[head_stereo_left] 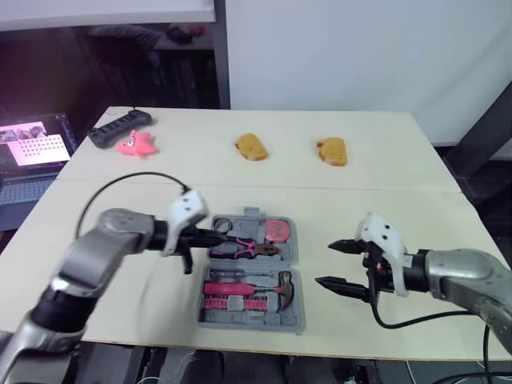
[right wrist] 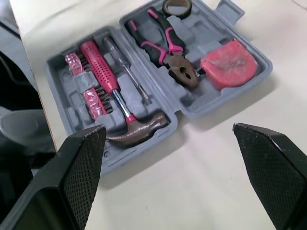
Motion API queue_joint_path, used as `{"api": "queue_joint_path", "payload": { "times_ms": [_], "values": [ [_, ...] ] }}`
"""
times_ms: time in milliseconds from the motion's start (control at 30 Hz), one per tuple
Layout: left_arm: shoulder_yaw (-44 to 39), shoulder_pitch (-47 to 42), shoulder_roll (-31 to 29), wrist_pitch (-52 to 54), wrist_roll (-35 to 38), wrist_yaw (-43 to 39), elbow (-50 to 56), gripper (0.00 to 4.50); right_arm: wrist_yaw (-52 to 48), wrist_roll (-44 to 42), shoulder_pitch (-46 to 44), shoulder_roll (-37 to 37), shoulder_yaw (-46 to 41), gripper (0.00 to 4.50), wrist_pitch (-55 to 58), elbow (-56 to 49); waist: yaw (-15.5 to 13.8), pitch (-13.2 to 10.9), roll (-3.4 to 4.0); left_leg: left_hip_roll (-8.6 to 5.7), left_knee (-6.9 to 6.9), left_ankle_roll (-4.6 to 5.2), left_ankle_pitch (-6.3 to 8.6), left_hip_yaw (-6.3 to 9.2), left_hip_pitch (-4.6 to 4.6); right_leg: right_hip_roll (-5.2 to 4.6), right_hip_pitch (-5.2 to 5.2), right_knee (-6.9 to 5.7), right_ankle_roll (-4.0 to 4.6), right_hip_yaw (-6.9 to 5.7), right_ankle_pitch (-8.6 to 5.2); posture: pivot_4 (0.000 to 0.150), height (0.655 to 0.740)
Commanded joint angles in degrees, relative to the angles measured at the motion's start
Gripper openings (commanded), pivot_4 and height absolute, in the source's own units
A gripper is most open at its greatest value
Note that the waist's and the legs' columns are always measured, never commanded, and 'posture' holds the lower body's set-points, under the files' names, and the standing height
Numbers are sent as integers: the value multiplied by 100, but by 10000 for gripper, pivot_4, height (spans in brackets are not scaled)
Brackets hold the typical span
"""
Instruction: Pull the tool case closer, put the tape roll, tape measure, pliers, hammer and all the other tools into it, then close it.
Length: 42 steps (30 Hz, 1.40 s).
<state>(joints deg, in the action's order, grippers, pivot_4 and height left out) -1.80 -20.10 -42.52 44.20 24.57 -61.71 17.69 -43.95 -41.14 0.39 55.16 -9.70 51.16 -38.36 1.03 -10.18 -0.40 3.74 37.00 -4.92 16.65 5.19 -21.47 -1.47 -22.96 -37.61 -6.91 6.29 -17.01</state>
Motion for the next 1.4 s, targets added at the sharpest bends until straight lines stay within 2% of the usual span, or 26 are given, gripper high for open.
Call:
{"api": "queue_joint_path", "payload": {
  "times_ms": [33, 100, 200, 267, 300, 367, 400, 500, 533, 933, 1167, 1400],
  "values": [
    [-1596, 734, -505, -529, 505, -505, -71, 460, -299, 358, 415, -89, -609, 45000, -836, 325, 17, -6, -8, 0, 0, 0, 0, 0, -1, 0, 0, 0, 1, 0, 0, 1500, 7400],
    [-2276, 1538, -1048, -887, 322, -917, -514, 460, -401, 682, 764, -116, -909, 45000, -1295, 762, 44, -12, -14, 2, -1, 0, 0, -4, 5, 0, 0, 0, 5, 2, -3, 1500, 7400],
    [-2766, 2049, -1368, -1090, 309, -993, -1047, 460, -630, 981, 1171, -110, -1124, 45000, -1756, 1140, -9, -29, -16, 1, 2, -1, 0, -19, 6, -5, -2, 3, 25, 10, -14, 1500, 7400],
    [-3097, 2364, -1469, -1641, 115, -1135, -1739, 5651, -741, 970, 1341, -242, -1312, 45000, -1937, 1393, -38, -33, -19, -1, 7, -6, -2, -20, 4, -9, 3, 7, 32, 10, -17, 1500, 7400],
    [-3196, 2614, -1510, -2023, -47, -1239, -2082, 9186, -803, 996, 1446, -301, -1387, 45000, -2051, 1518, -21, -39, -27, 0, 6, -6, -2, -20, 4, -9, 3, 8, 32, 10, -17, 1500, 7400],
    [-3333, 3049, -1520, -2553, -222, -1363, -2551, 19804, -939, 995, 1675, -438, -1590, 45000, -2258, 1754, 6, -48, -31, 1, 2, -6, -2, -24, 5, -8, 1, 11, 35, 12, -19, 1500, 7400],
    [-3483, 3085, -1496, -2622, -150, -1350, -2856, 24214, -1027, 1016, 1798, -455, -1697, 45000, -2332, 1899, 11, -48, -31, 1, -1, -6, -1, -27, 4, -8, 0, 16, 35, 14, -19, 1500, 7400],
    [-3673, 3107, -1458, -2910, -87, -1229, -3341, 41499, -1147, 1102, 1916, -485, -1909, 45000, -2536, 2301, 10, -59, -44, 2, -2, -7, -1, -30, 1, -9, -2, 22, 35, 15, -18, 1500, 7400],
    [-3681, 3153, -1435, -3003, -106, -1208, -3379, 44883, -1187, 1138, 1943, -499, -1944, 45000, -2631, 2408, 10, -59, -44, 2, -1, -7, -1, -31, 1, -9, -1, 22, 36, 15, -17, 1500, 7400],
    [-3771, 3661, -952, -2978, 137, -869, -2858, 44883, -1446, 1102, 1891, -473, -1887, 45000, -2612, 2637, 49, -60, -42, 5, -2, -7, -1, -38, 6, -7, 0, 21, 35, 24, -16, 1500, 7400],
    [-3661, 3529, -825, -3123, 114, -614, -2765, 44883, -1416, 1137, 1798, -535, -1837, 45000, -2585, 2686, 39, -60, -42, 4, -2, -7, -1, -38, 6, -7, 1, 22, 35, 25, -16, 1500, 7400],
    [-2932, 3199, -847, -2853, 67, -699, -2580, 44883, -512, 1158, 1740, -813, -1873, 45000, -2009, 2068, 39, -60, -39, 4, -2, -7, -1, -38, 6, -6, 1, 20, 34, 25, -15, 1500, 7400]
  ]
}}
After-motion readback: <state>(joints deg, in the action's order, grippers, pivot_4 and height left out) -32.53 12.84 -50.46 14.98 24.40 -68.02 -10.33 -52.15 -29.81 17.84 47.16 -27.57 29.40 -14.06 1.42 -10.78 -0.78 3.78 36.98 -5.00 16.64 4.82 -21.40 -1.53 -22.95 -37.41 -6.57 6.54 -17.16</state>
